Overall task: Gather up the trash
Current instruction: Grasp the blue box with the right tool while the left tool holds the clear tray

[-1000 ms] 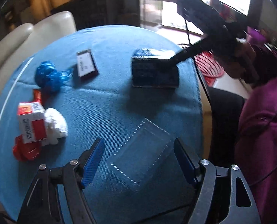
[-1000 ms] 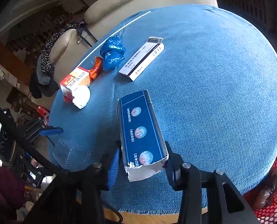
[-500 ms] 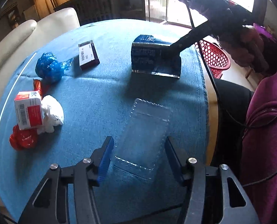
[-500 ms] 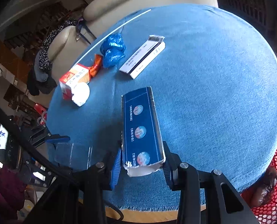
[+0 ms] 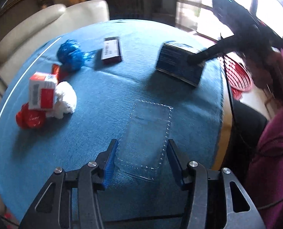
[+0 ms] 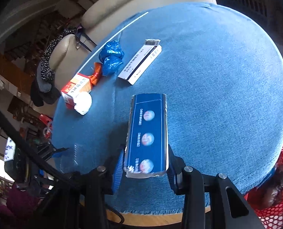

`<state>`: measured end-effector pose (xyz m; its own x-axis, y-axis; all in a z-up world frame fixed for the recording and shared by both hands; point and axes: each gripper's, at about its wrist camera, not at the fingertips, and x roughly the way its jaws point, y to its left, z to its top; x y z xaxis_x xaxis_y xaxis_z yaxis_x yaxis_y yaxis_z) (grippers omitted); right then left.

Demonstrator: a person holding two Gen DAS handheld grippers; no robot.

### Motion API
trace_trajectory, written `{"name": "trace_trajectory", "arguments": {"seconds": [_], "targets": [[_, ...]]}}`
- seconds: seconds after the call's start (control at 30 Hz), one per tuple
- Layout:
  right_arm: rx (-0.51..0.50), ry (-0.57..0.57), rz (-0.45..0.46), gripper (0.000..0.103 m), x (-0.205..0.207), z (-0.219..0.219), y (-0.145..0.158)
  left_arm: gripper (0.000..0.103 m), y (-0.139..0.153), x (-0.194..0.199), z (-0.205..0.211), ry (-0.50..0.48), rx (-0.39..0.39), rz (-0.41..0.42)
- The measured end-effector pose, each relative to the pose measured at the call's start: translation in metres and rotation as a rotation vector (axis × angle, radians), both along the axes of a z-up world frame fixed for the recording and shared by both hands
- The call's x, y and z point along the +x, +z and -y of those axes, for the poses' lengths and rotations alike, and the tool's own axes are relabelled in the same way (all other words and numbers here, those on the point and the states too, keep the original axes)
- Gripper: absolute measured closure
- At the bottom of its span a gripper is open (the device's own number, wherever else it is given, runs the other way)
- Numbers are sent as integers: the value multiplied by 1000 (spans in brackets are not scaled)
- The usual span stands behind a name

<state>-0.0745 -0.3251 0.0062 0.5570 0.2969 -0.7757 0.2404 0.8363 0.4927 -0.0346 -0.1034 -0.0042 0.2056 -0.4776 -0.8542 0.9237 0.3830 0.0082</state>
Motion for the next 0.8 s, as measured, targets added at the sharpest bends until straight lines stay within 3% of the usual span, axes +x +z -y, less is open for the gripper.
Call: {"name": "trace_trajectory", "arguments": {"seconds": [0.17, 0.33, 0.53, 0.8], "targets": [[9, -20, 11, 64, -2, 4, -2, 50, 6, 9, 3, 103, -41, -25], [51, -18, -33, 61, -1, 9, -12, 50, 13, 10, 18, 143, -72, -29], [107, -28, -18, 61, -4, 15, -16, 50, 12, 10, 28, 174, -69, -44], [327, -53, 35, 59, -12, 39, -32, 50, 13, 10, 29, 203, -80, -54]]}}
